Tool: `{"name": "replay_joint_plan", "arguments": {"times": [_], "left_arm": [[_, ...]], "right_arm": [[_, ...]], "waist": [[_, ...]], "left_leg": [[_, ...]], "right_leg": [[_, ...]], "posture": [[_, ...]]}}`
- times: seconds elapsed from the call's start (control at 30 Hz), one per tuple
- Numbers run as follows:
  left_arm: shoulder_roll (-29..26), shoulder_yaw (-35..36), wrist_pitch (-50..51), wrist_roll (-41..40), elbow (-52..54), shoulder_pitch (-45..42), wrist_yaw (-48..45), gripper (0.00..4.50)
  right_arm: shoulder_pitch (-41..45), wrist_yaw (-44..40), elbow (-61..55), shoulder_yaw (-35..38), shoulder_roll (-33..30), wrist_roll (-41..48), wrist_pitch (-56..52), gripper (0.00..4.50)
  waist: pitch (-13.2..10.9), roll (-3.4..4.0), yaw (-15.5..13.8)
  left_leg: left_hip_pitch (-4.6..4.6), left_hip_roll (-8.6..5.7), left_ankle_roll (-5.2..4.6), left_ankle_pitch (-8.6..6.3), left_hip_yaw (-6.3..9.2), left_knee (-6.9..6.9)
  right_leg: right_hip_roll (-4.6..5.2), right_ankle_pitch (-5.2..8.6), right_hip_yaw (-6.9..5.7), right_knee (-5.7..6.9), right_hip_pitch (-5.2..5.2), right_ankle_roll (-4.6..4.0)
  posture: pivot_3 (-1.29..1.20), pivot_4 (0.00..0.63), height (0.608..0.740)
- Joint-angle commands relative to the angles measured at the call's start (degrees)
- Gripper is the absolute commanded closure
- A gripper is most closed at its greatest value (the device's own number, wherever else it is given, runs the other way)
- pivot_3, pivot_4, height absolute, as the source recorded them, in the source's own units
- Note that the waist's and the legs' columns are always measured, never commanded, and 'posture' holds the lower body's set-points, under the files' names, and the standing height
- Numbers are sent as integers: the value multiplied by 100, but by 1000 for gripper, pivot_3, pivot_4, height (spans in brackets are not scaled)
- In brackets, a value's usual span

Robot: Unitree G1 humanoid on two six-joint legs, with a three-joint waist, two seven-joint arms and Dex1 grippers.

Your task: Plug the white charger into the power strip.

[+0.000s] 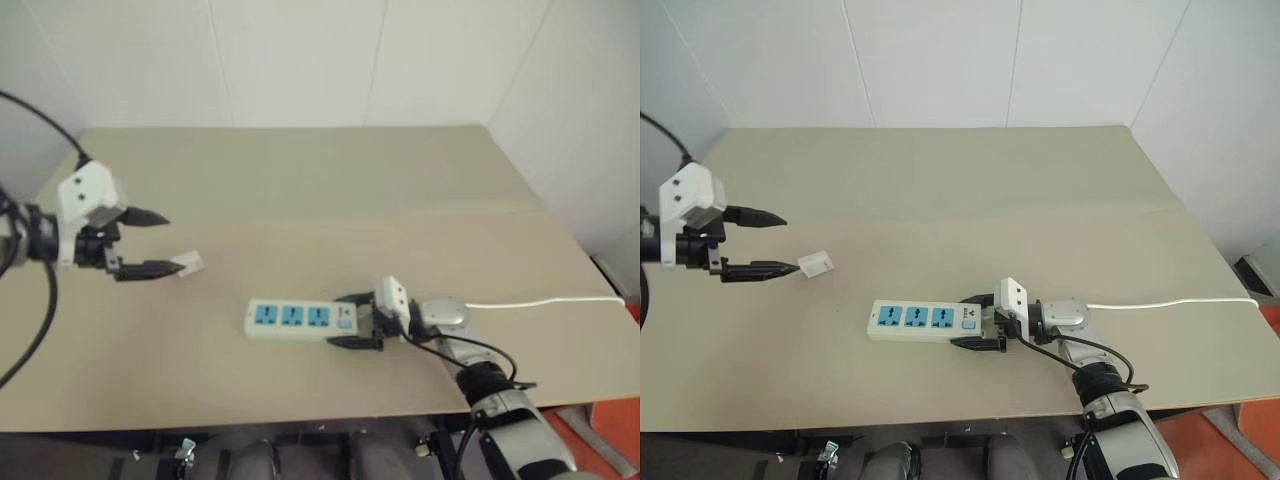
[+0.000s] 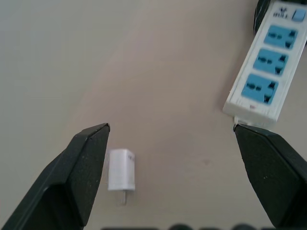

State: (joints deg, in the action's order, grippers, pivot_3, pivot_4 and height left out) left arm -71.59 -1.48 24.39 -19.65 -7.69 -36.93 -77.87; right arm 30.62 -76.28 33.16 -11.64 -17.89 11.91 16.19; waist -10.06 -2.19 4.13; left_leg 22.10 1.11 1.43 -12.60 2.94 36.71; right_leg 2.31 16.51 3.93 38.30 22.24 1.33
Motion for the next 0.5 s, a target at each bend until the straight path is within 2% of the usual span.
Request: {"name": "replay_joint_plan", "arguments": {"times": [0.03, 0.17, 0.23, 0.3, 0.37, 0.5], "left_arm": [[149, -984, -610, 1142, -1166, -1267, -874, 0], [911, -2125, -1059, 2609, -2822, -2912, -1197, 0], [1196, -2537, -1259, 3194, -3469, -3417, -1308, 0], [1482, -3223, -1636, 4150, -4059, -3827, -1215, 0], [1847, -3412, -1849, 4456, -4644, -4170, -1140, 0], [2582, -3511, -1352, 4840, -5618, -4712, -1072, 0]], "right_arm": [[-119, 15, 85, -216, 134, -195, 11, 1067], [-120, 97, 94, -203, 198, -224, 20, 1067], [-139, 154, 59, -196, 217, -235, 5, 1067], [-193, 165, -37, -187, 190, -220, -30, 1067], [-269, 183, -155, -172, 148, -208, -81, 1067], [-420, 260, -378, -153, 66, -211, -180, 1067]], "waist": [[1, -3, -10], [3, -6, -14], [3, -6, 20], [3, -6, 46], [2, -6, 65], [0, -11, 29]], "left_leg": [[2, 2, 0, 0, 2, 2], [1, 6, 0, 1, 3, 8], [0, 7, -1, 1, 3, 12], [0, 7, -1, 1, 5, 11], [1, 8, -1, 0, 5, 11], [24, 6, -2, 0, 13, 15]], "right_leg": [[-4, 0, -1, 4, 1, 0], [-14, 2, -2, 16, 3, 2], [-17, 2, -1, 19, 4, 2], [-18, 4, 2, 25, 6, 5], [-18, 6, 4, 28, 9, 8], [-17, 8, 0, 28, 23, 12]], "posture": [[0, 150, 740], [0, 150, 740], [0, 150, 740], [0, 150, 740], [0, 150, 740], [0, 150, 740]]}}
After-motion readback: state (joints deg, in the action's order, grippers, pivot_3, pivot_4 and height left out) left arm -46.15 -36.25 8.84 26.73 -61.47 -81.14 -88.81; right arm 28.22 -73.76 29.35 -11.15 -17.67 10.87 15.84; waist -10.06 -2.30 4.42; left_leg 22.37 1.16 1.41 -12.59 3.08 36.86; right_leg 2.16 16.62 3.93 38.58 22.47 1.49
